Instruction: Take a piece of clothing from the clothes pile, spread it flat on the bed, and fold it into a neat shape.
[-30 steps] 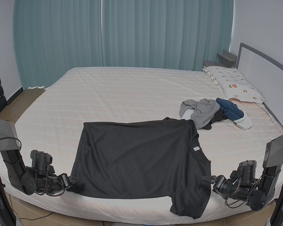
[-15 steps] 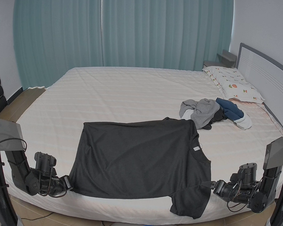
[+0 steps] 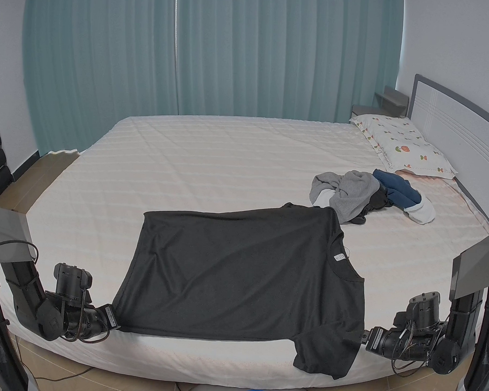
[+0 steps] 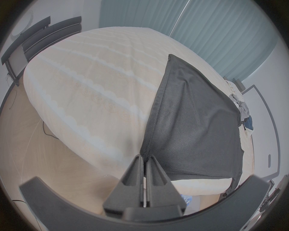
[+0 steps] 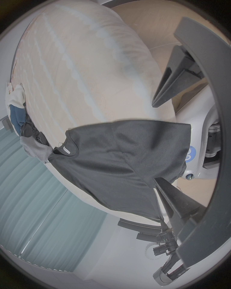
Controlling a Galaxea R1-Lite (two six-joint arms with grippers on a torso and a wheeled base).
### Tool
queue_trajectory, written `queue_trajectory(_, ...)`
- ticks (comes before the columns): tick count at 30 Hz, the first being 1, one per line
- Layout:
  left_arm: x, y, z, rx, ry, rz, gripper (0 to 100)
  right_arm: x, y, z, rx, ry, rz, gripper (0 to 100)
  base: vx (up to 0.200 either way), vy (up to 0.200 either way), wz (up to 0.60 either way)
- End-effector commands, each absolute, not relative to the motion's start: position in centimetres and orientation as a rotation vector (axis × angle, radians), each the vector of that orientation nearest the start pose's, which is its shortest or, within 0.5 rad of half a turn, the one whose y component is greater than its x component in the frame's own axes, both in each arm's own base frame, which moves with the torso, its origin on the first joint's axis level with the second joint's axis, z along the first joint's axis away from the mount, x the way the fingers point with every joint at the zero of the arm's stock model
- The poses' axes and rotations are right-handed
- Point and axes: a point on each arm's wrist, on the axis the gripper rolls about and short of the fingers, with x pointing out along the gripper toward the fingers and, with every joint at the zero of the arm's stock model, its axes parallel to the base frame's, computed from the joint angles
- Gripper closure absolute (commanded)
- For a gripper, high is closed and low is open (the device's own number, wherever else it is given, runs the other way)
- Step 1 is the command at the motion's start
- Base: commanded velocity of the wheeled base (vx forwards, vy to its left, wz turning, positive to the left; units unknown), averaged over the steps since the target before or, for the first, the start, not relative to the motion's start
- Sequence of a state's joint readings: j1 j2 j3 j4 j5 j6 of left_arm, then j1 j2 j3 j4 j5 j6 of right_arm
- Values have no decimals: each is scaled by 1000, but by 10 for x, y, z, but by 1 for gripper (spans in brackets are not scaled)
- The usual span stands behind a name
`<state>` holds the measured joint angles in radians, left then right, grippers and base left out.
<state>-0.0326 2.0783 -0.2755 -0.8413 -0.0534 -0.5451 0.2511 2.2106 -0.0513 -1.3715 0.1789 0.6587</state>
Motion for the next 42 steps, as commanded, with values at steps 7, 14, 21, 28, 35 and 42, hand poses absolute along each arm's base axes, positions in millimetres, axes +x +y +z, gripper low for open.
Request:
queue_trajectory(7, 237, -9, -9, -512, 957, 183, 100, 216, 64, -35, 588, 876, 155, 0, 0, 0, 0)
queue_trajectory(14, 238, -9, -9, -511, 957, 182, 100, 215, 65, -43, 573, 879, 138, 100, 0, 0, 0)
queue_trajectory(21, 236, -7, -8, -489, 962, 180, 100, 205, 61, -37, 518, 881, 127, 100, 0, 0, 0)
queue_trajectory(28, 231, 0, -9, -449, 971, 184, 100, 201, 59, -34, 472, 905, 97, 100, 0, 0, 0)
queue_trajectory(35, 223, 2, -11, -417, 1009, 183, 100, 195, 57, -28, 430, 945, 98, 100, 0, 0, 0)
queue_trajectory(42, 217, 1, -12, -383, 1048, 168, 100, 185, 54, -24, 360, 1016, 98, 100, 0, 0, 0)
